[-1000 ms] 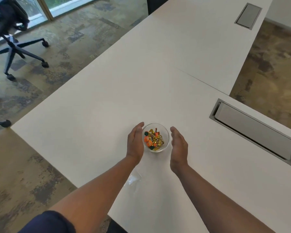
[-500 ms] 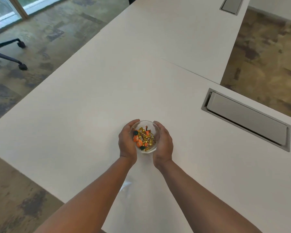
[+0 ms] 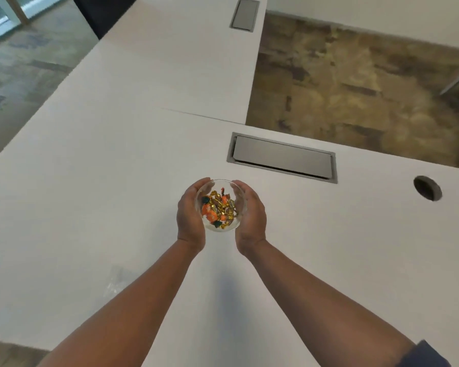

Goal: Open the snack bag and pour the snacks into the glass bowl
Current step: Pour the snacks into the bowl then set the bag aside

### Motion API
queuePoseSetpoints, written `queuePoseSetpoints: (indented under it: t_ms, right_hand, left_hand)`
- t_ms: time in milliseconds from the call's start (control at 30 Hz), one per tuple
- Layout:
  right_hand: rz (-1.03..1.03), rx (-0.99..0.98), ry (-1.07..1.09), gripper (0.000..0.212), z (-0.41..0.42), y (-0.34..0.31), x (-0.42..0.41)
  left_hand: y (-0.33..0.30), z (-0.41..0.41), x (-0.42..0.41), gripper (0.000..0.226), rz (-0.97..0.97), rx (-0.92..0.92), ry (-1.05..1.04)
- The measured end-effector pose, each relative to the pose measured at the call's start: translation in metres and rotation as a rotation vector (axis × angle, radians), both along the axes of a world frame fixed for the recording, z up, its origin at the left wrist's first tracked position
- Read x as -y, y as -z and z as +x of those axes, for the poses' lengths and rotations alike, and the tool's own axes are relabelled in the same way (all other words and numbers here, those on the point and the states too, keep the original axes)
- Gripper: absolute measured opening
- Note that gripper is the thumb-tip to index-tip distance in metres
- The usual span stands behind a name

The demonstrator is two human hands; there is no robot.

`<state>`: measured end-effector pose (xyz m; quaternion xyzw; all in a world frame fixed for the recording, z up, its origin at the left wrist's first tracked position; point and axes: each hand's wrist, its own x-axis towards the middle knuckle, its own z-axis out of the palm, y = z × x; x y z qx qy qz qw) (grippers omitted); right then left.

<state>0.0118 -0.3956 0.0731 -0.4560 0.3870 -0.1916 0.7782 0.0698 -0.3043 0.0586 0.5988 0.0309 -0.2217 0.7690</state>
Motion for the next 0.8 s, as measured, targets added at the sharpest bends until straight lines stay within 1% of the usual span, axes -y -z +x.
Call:
queuePoseSetpoints:
  t_ms: [67, 233, 300, 400, 600, 700, 800]
  right_hand:
    - [-0.024, -0.003, 0.041, 0.027, -0.018, -0.003, 0.022]
    - [-0.060, -0.053, 0.145, 0.027, -0.068, 0.014, 0.071]
    - [-0.035, -0.069, 0.194, 0.026, -0.087, 0.028, 0.088]
    - [0.005, -0.084, 0.239, 0.027, -0.107, 0.046, 0.102]
    - [0.053, -0.125, 0.269, 0.025, -0.121, 0.077, 0.114]
    - [0.066, -0.130, 0.264, 0.026, -0.121, 0.088, 0.116]
    - [0.083, -0.123, 0.264, 0.022, -0.117, 0.095, 0.117]
  left_hand:
    - [-0.005, -0.013, 0.023, 0.048, -0.013, -0.016, 0.054]
    - [0.000, -0.054, 0.079, 0.040, -0.007, -0.049, 0.180]
    - [0.012, -0.070, 0.099, 0.034, 0.032, -0.060, 0.231]
    - [0.028, -0.086, 0.115, 0.033, 0.083, -0.082, 0.279]
    - [0.056, -0.101, 0.135, 0.035, 0.174, -0.096, 0.259]
    - [0.067, -0.101, 0.138, 0.035, 0.193, -0.097, 0.229]
    - [0.076, -0.097, 0.139, 0.036, 0.204, -0.083, 0.215]
